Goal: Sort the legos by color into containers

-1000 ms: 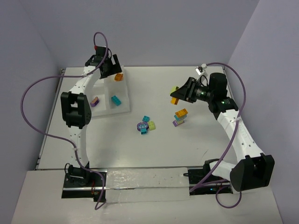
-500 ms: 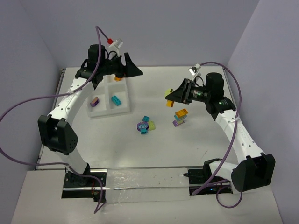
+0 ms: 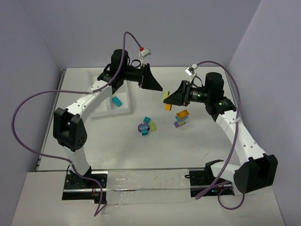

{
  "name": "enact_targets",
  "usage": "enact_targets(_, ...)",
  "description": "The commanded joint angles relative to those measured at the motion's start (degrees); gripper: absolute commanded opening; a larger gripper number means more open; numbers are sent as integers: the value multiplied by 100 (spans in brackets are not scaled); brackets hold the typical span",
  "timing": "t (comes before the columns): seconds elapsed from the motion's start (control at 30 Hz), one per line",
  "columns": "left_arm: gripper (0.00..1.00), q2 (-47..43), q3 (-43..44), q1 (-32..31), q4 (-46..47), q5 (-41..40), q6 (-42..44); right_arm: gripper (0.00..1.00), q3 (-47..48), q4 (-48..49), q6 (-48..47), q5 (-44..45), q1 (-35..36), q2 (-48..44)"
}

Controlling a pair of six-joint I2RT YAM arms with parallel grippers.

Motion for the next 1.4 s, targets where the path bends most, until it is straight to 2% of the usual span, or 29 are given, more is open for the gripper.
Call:
enact_targets(0.0,92,42,268,-97,419,476,-67,0,316,238,-108,-210,51,34)
enact_targets(0.17,85,39,227,-229,487,622,-108,0,340,222,-119,-193,76,76)
enact_targets(0.33,76,-4,39,-290,1160,786,-511,0,329,261,-84,-175,100,94)
enact_targets(0.47,72,47,65,-357,1195,803,-551,0,364,237,-104,-175,105,117)
enact_targets(0.63,53,82,103,-407,1218,827,-592,0,376,222,-101,-157,111,138)
enact_targets(0.7,52,101,123,-416,1163,854,-566,0,384,221,-102,-157,120,138)
enact_targets(1.03,58,73,108,-459,908,962,-334,0,379,231,-101,-131,120,155)
enact_targets(1.2,40,73,94,-468,876,985,-293,0,376,231,-101,-113,120,147)
enact_targets(1.37,31,69,111,-468,906,1041,-284,0,384,205,-119,-96,120,159)
